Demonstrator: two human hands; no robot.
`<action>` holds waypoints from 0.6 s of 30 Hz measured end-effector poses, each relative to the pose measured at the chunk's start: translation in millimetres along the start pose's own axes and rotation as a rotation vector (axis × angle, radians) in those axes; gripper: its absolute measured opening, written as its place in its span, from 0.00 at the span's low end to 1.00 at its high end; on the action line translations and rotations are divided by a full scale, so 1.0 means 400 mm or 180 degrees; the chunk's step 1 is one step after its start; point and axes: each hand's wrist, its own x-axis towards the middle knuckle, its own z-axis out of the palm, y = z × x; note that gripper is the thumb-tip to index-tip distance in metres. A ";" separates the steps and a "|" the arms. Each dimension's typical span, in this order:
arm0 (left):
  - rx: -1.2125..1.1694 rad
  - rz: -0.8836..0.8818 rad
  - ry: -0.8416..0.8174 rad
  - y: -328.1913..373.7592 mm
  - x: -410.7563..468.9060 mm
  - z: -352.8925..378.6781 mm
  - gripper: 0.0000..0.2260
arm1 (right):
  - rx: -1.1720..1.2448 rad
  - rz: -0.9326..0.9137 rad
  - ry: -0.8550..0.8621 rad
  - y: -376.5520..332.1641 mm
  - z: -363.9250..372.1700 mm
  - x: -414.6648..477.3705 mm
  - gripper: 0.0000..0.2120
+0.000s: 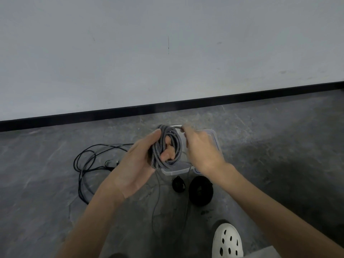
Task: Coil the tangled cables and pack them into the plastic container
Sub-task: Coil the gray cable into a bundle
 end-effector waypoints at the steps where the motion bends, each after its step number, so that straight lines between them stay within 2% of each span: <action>1: -0.0080 0.0070 0.0081 0.002 -0.001 -0.001 0.14 | 0.0012 -0.0007 -0.0088 -0.001 0.002 0.000 0.16; 5: -0.0400 0.0431 0.0433 0.017 0.000 -0.005 0.13 | -0.0017 -0.0136 -0.0517 0.000 0.003 -0.014 0.09; 9: -0.0937 0.0676 0.0899 0.032 0.004 -0.021 0.09 | 0.0039 -0.0493 -0.0779 -0.021 0.011 -0.036 0.13; 13: -0.0709 0.0844 0.1215 0.023 0.009 -0.022 0.09 | 0.0271 -0.0575 -0.0835 -0.044 0.007 -0.047 0.13; 18: -0.0530 0.0880 0.1293 0.009 0.013 -0.018 0.10 | 0.0726 -0.0154 -0.1010 -0.050 -0.008 -0.057 0.14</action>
